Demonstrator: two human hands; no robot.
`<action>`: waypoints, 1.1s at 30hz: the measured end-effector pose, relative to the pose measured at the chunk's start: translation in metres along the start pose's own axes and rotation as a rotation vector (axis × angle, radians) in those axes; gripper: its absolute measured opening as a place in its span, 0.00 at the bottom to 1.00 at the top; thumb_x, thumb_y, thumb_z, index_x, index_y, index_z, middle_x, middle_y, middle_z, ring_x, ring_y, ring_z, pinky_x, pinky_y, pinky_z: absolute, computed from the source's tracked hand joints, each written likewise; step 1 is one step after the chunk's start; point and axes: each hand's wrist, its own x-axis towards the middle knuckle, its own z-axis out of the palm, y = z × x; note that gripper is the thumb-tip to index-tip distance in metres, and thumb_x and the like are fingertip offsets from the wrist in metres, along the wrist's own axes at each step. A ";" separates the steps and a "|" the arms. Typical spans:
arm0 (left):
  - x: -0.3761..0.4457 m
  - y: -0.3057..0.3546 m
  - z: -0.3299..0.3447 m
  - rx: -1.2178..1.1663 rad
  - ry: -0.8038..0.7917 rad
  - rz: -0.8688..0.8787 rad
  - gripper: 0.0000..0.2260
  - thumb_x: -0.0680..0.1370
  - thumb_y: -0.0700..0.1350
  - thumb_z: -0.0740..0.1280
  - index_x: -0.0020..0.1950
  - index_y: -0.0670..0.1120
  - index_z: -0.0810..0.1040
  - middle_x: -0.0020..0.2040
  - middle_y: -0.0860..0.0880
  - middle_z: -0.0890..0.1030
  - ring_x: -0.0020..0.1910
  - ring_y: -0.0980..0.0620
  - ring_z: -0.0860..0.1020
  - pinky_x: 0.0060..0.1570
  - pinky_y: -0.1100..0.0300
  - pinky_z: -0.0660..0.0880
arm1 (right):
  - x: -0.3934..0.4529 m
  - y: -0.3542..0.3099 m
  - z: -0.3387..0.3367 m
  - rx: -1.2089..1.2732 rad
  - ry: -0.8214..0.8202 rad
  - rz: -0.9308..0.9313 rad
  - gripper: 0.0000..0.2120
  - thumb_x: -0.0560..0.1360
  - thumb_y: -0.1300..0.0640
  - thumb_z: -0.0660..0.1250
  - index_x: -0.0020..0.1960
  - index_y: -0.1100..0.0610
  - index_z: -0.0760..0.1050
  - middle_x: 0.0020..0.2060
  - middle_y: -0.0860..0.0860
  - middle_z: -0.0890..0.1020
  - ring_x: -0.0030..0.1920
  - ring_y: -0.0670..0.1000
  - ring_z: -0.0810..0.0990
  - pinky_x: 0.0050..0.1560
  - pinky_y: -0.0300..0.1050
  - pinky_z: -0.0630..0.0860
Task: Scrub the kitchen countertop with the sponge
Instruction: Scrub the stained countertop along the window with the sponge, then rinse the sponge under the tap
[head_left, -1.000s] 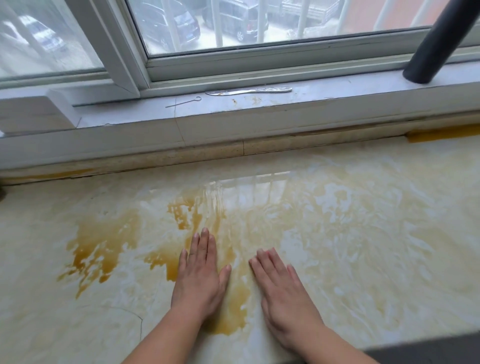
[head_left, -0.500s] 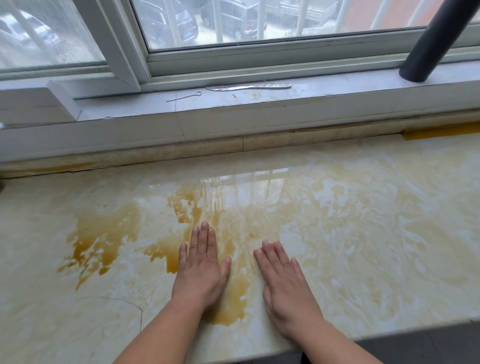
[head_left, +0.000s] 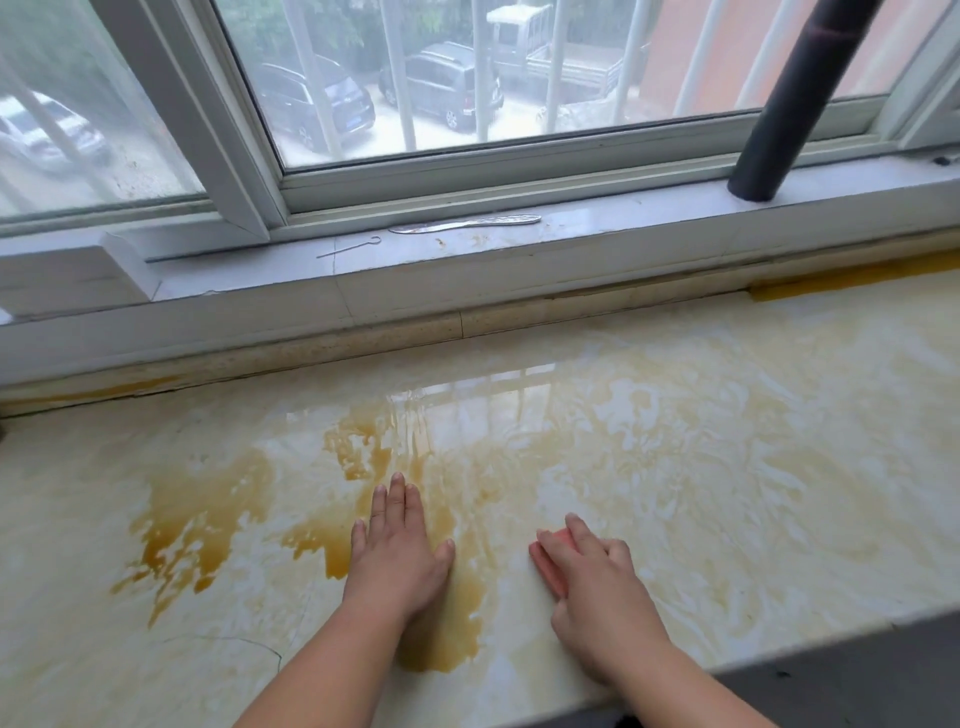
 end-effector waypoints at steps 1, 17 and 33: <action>-0.002 0.005 -0.002 0.004 0.017 0.002 0.39 0.84 0.61 0.54 0.84 0.46 0.35 0.83 0.48 0.29 0.83 0.47 0.32 0.81 0.42 0.40 | -0.002 0.003 -0.008 0.099 -0.018 0.052 0.38 0.71 0.59 0.60 0.78 0.38 0.60 0.82 0.44 0.55 0.73 0.55 0.62 0.71 0.43 0.66; -0.024 0.251 -0.014 0.050 0.190 0.490 0.34 0.83 0.58 0.57 0.86 0.48 0.49 0.86 0.50 0.40 0.85 0.48 0.44 0.82 0.50 0.48 | -0.082 0.180 -0.168 2.137 0.323 0.489 0.26 0.68 0.55 0.65 0.65 0.62 0.76 0.58 0.63 0.81 0.57 0.64 0.80 0.57 0.66 0.75; -0.056 0.603 0.008 0.090 0.260 0.815 0.32 0.82 0.59 0.60 0.84 0.49 0.56 0.85 0.49 0.53 0.83 0.48 0.56 0.78 0.52 0.61 | -0.148 0.452 -0.358 1.838 0.812 0.478 0.11 0.80 0.63 0.61 0.57 0.51 0.77 0.56 0.60 0.81 0.51 0.58 0.82 0.44 0.54 0.78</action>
